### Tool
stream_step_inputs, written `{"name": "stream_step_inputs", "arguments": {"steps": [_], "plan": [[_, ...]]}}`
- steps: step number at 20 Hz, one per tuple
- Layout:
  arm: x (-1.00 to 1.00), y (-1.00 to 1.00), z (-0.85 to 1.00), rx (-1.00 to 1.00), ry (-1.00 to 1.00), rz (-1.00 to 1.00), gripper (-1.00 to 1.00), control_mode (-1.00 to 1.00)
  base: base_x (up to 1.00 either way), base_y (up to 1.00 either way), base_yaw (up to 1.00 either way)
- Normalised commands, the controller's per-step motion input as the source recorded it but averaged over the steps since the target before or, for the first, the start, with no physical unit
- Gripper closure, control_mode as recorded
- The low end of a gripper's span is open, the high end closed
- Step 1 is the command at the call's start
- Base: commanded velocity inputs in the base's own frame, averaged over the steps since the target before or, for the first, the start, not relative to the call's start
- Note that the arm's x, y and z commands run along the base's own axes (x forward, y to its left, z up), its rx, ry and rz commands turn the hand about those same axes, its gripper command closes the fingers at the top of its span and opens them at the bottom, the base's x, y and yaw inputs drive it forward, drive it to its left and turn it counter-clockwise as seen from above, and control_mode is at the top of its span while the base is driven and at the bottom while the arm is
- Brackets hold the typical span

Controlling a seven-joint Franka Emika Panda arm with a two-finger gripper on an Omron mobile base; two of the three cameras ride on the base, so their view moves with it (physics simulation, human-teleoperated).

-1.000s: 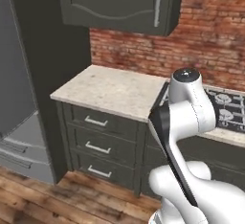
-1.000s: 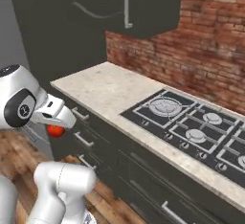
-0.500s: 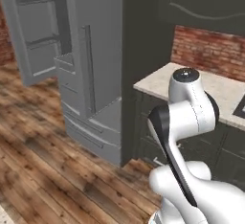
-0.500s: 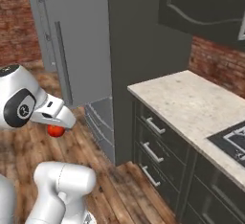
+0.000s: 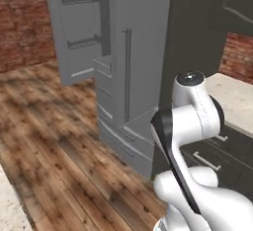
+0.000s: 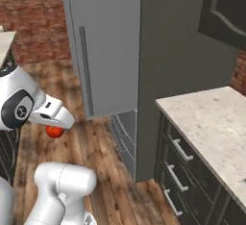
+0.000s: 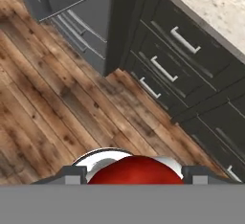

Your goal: Place the tomato and garlic inside the fridge drawer. Close the drawer after placing the vegetables.

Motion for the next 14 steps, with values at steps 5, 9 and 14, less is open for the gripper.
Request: {"name": "stream_step_inputs", "arguments": {"steps": [5,9,14], "plan": [[0.00,0.00,0.00,0.00,0.00,0.00,1.00,1.00,0.95,0.21,0.52],[0.00,0.00,0.00,0.00,0.00,0.00,1.00,1.00,1.00,0.07,0.50],[0.00,0.00,0.00,0.00,0.00,0.00,1.00,1.00,1.00,-0.02,0.26]]}}
